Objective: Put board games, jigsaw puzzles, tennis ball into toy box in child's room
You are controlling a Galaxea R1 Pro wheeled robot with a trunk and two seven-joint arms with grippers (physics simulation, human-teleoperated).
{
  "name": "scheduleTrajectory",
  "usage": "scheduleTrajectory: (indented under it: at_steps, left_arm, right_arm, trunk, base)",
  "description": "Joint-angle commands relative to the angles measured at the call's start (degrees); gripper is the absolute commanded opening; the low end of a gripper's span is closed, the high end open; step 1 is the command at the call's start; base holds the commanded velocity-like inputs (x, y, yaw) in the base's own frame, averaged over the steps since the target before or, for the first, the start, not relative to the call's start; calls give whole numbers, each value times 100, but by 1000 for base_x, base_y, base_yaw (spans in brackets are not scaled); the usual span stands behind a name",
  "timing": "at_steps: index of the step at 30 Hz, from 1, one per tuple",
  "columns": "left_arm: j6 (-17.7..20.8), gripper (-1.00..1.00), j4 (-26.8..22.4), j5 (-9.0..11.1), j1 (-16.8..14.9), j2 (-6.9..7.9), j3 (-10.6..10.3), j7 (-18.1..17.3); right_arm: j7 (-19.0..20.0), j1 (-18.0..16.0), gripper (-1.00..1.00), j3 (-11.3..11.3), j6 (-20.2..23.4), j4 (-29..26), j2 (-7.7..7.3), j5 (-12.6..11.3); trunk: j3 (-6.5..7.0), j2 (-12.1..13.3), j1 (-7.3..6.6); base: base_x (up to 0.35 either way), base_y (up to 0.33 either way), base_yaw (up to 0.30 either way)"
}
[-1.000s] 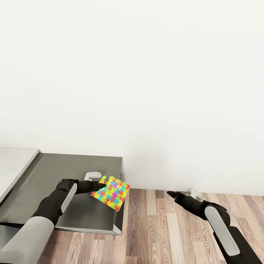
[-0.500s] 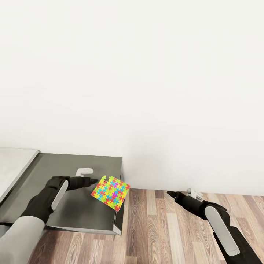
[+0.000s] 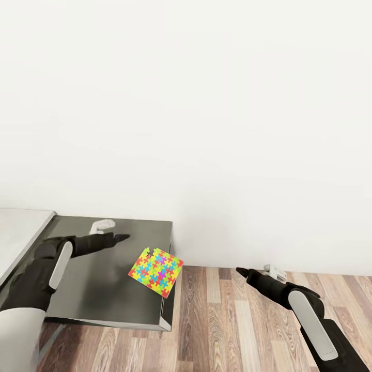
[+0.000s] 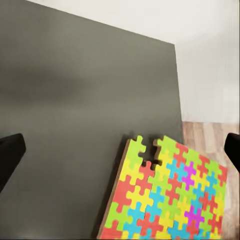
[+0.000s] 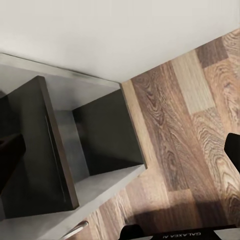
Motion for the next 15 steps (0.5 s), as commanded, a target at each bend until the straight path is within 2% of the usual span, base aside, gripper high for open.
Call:
scheduleTrajectory:
  at_steps: [1,2,3,4,5,7,8,10,11,13,15]
  left_arm:
    - [79,100,-31,-12,3,23,12,-221]
    - [169,100,-79,-12,14,85,16,-620]
    - [208,100,-96,-12,17,122,18,-831]
    - [272,100,-122,-12,26,209,21,-1277]
    - [294,100,-131,-13,29,258,21,-1512]
    - [350,100,-152,-13,36,460,23,-2525]
    - [358,100,-155,-13,38,503,24,-2786]
    - [377,100,-162,-33,45,620,24,-3833]
    - [379,100,-163,-42,46,636,25,-4079]
    - [375,100,-165,-66,50,675,25,-4860]
    - [367,100,-166,-74,60,688,25,-5168]
  right_arm:
    - [-57,-4,100,10,4,-8,-5,-61]
    - [-45,-4,100,7,4,-8,-5,-64]
    - [-30,-4,100,5,5,-8,-7,-66]
    - [22,-4,100,2,7,-8,-10,-71]
    - [65,-4,100,-2,7,-8,-10,-74]
    - [356,-4,100,-18,8,-8,-22,-75]
    - [457,-4,100,-21,8,-8,-27,-74]
    - [946,-4,100,-39,12,-8,-50,-74]
    - [1080,-2,100,-43,13,-8,-57,-76]
    - [1582,2,100,-58,16,-8,-76,-81]
    - [1913,6,100,-62,26,-8,-78,-92]
  trunk:
    - [-9,-10,3]
    - [-9,-10,3]
    - [-9,-10,3]
    - [-9,-10,3]
    - [-9,-10,3]
    - [-9,-10,3]
    - [-9,-10,3]
    - [-9,-10,3]
    - [-9,-10,3]
    - [-9,-10,3]
    - [-9,-10,3]
  base:
    - [0,0,0]
    - [0,0,0]
    - [0,0,0]
    - [0,0,0]
    - [0,0,0]
    - [0,0,0]
    - [0,0,0]
    - [0,0,0]
    - [0,0,0]
    - [0,0,0]
    - [0,0,0]
